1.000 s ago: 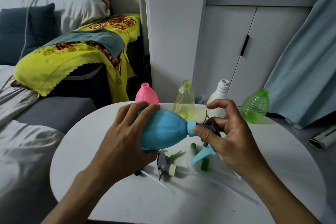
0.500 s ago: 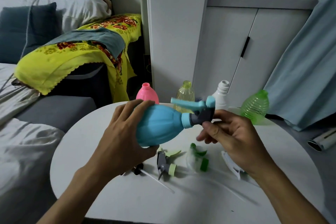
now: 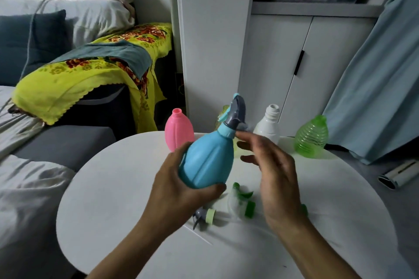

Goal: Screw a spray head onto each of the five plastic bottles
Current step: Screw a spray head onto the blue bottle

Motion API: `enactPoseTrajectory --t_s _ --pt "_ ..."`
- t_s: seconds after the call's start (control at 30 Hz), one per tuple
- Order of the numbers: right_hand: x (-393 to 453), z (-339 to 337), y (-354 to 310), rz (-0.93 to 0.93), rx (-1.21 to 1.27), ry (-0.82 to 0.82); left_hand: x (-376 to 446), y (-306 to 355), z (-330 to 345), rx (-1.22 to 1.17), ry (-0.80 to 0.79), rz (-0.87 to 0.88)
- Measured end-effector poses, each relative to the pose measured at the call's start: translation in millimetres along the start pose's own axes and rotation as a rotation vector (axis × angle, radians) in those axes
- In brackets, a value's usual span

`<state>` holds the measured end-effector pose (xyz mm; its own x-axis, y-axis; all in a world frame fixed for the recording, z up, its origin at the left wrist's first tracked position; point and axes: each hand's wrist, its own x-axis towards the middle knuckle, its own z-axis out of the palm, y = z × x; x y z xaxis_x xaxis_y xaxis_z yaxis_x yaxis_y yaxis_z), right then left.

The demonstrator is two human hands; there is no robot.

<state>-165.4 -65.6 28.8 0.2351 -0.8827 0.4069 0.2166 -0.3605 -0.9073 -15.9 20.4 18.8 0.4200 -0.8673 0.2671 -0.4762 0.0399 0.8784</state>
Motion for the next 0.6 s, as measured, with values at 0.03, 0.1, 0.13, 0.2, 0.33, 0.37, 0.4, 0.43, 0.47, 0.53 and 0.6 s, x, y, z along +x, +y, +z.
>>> enactPoseTrajectory --t_s 0.03,0.1,0.13,0.2,0.33,0.37,0.4,0.43,0.47,0.53,0.6 --pt "-1.7 5.3 -0.7 0.009 0.041 0.000 -0.2 0.5 3.7 -0.120 -0.027 -0.042" --pt "-3.5 15.5 0.0 0.084 0.158 0.048 -2.0 1.1 10.3 -0.266 -0.081 -0.078" --pt "-3.1 18.6 1.8 0.123 0.213 0.086 -3.7 1.9 13.6 -0.303 -0.097 -0.088" --pt "-0.1 20.7 4.9 0.174 0.305 0.150 -6.9 1.9 19.2 -0.351 -0.105 -0.113" --pt "8.6 14.8 6.6 0.252 0.404 0.085 -8.5 1.1 22.9 -0.370 -0.103 -0.133" --pt "10.2 12.7 6.6 0.273 0.378 0.039 -8.6 0.7 22.7 -0.368 -0.099 -0.136" --pt "11.6 10.7 7.2 0.289 0.342 -0.005 -9.0 -0.3 22.4 -0.364 -0.098 -0.139" --pt "12.8 8.9 7.2 0.308 0.318 -0.038 -9.1 -1.3 22.3 -0.363 -0.098 -0.143" --pt "14.5 7.9 7.7 0.328 0.305 -0.057 -9.3 -2.2 22.3 -0.365 -0.096 -0.148" --pt "16.6 8.4 8.9 0.369 0.296 -0.064 -8.8 -3.6 22.9 -0.366 -0.093 -0.159" --pt "16.8 12.8 10.8 0.424 0.298 -0.032 -7.9 -4.6 24.4 -0.360 -0.090 -0.161"
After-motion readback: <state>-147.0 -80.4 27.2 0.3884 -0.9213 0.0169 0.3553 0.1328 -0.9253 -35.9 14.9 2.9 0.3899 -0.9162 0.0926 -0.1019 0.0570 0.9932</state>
